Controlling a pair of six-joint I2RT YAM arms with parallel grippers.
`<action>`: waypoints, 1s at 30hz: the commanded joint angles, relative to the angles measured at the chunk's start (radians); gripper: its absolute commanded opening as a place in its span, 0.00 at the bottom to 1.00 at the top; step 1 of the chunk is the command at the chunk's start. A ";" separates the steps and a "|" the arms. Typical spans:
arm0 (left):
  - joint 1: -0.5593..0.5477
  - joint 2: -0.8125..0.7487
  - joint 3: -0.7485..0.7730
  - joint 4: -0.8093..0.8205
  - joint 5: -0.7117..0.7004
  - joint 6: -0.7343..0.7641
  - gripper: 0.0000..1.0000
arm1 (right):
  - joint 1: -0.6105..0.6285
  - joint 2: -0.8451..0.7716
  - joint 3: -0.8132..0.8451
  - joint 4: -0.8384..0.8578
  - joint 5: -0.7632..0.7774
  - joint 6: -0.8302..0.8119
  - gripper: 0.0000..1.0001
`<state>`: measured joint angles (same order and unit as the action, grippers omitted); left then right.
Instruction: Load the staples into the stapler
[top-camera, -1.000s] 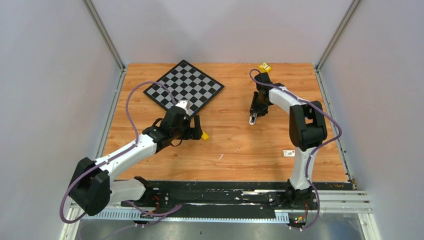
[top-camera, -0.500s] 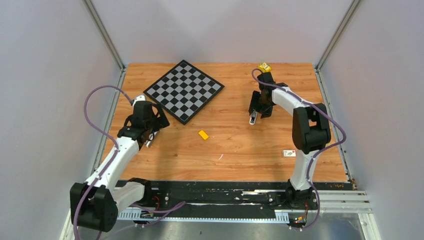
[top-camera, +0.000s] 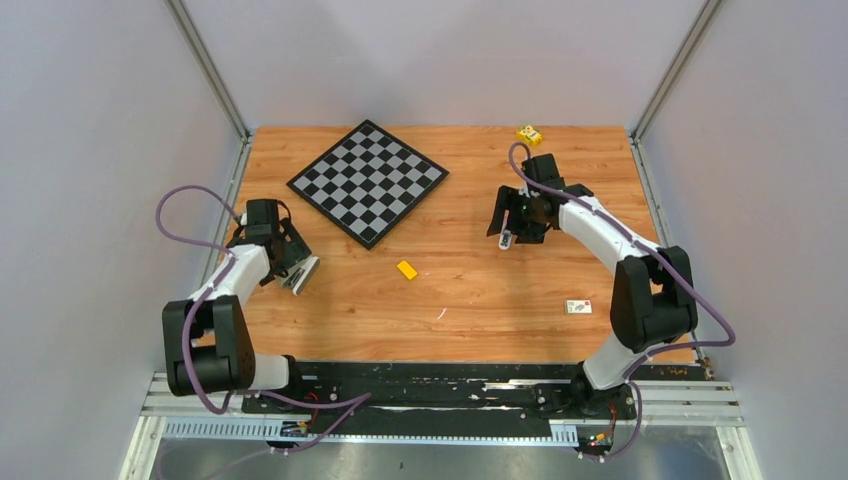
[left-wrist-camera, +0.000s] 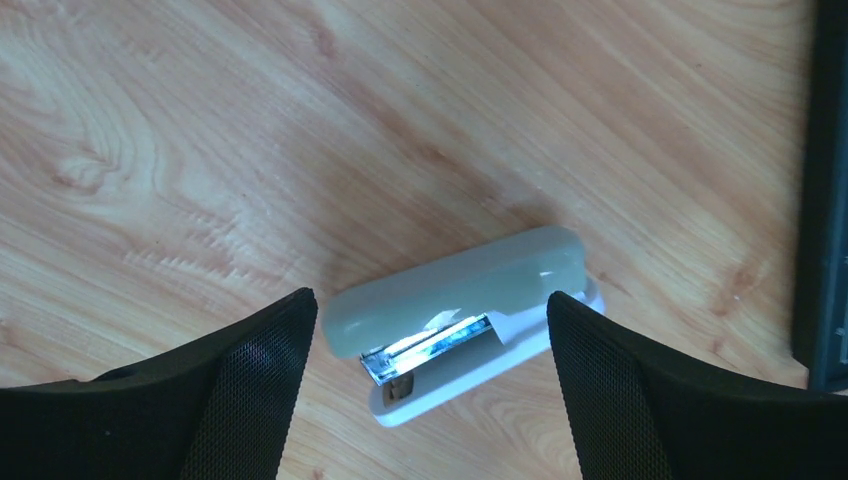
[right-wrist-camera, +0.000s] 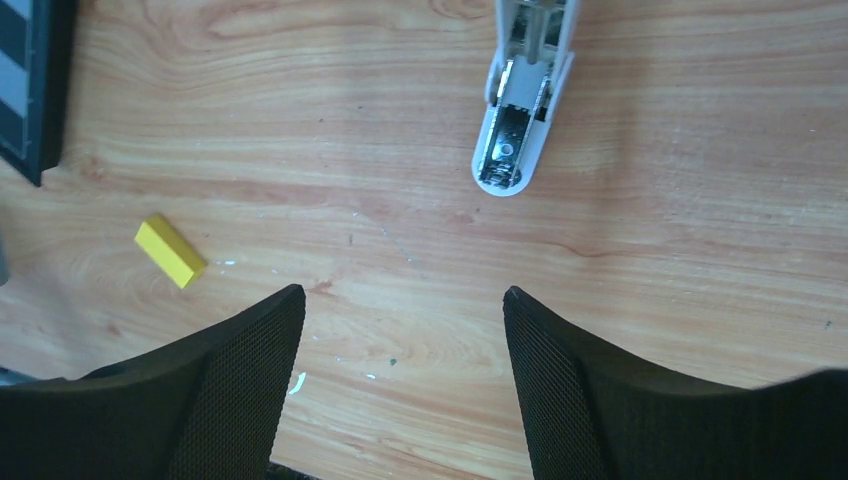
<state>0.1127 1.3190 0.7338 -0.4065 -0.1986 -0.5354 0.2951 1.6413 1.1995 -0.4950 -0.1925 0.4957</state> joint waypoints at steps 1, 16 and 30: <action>0.025 0.063 0.039 -0.001 0.087 -0.004 0.84 | 0.015 -0.075 -0.031 0.042 -0.062 -0.023 0.76; -0.012 -0.036 -0.223 0.186 0.383 -0.137 0.52 | 0.023 -0.154 -0.057 0.120 -0.141 -0.010 0.71; -0.046 -0.136 -0.230 0.136 0.362 -0.096 0.57 | 0.341 -0.044 0.048 0.222 -0.074 0.022 0.64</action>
<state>0.0723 1.2346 0.5129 -0.2329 0.1501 -0.6415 0.5259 1.5379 1.1889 -0.3321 -0.3012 0.4984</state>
